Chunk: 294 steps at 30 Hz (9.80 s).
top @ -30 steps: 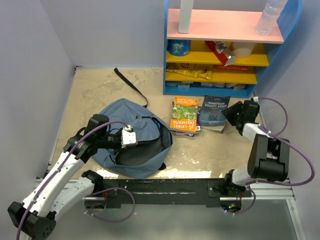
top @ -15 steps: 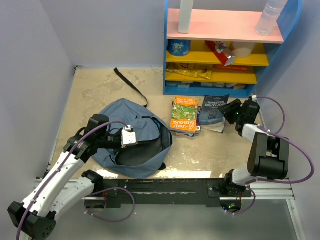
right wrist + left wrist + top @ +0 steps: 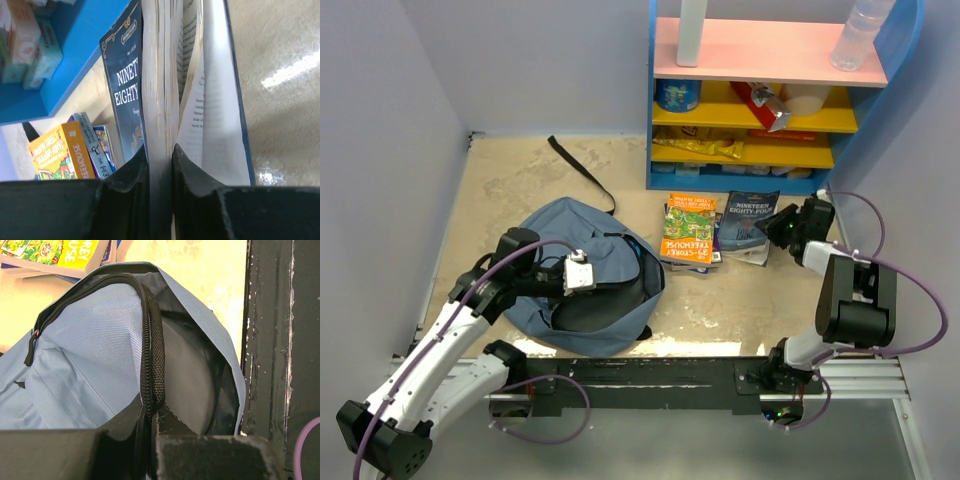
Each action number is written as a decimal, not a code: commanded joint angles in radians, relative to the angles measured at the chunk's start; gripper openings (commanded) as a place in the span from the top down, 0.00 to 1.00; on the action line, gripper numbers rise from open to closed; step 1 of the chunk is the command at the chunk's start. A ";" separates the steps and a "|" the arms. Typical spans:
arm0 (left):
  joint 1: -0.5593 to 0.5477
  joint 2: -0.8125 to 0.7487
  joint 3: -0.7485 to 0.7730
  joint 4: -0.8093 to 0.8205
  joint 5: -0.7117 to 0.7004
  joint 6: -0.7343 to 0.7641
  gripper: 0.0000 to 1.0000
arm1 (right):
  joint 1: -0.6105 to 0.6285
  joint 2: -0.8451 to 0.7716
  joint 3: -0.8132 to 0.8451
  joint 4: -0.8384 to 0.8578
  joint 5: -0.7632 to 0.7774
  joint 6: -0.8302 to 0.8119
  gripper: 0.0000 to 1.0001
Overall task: Pack the student bag
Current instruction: Pick up the book from the center of the board, then place the book in the student bag, then adjust the student bag at the center of the board, then pick up the book from the center of the board.
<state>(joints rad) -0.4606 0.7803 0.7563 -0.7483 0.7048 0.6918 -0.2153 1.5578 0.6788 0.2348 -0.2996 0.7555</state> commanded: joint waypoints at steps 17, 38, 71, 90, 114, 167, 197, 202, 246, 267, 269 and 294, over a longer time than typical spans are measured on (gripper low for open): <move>-0.004 0.004 0.058 0.161 -0.071 -0.147 1.00 | 0.188 -0.745 0.111 -0.374 -0.009 0.053 1.00; -0.004 -0.009 0.040 0.283 -0.355 -0.308 1.00 | 0.599 -0.867 -0.071 -0.453 -0.317 0.177 1.00; -0.004 -0.141 0.037 0.098 -0.011 -0.259 1.00 | 1.202 0.001 0.312 0.191 0.072 0.191 1.00; -0.004 -0.111 0.067 0.136 0.053 -0.204 1.00 | 1.278 0.027 0.033 0.626 0.248 -0.035 1.00; -0.004 -0.092 0.075 0.057 0.154 -0.120 1.00 | 1.278 0.316 0.417 0.462 0.161 0.073 0.18; -0.004 -0.059 0.083 -0.164 0.208 0.195 1.00 | 1.133 0.116 0.278 0.089 0.499 -0.405 0.27; -0.004 -0.064 0.130 -0.246 0.200 0.267 1.00 | 1.048 0.419 0.847 -0.509 0.155 -1.160 0.18; -0.004 -0.061 0.130 -0.235 0.197 0.264 1.00 | 1.027 0.502 0.949 -0.568 0.087 -1.131 0.33; 0.002 -0.073 -0.006 0.176 -0.229 0.038 1.00 | 0.481 -0.137 0.217 -0.261 0.268 -0.235 0.01; 0.002 -0.062 0.012 0.152 -0.183 0.051 1.00 | 0.324 0.159 0.180 0.202 -0.114 -0.084 0.08; 0.002 -0.062 0.012 0.150 -0.182 0.054 1.00 | 0.324 0.177 0.185 0.219 -0.118 -0.075 0.19; 0.000 -0.072 0.009 0.132 -0.157 0.068 1.00 | 0.269 -0.042 0.038 0.060 0.163 -0.079 1.00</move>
<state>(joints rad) -0.4603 0.7200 0.7277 -0.6235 0.4995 0.7448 0.0631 1.5845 0.7132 0.4221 -0.2657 0.7273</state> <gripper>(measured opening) 0.060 0.177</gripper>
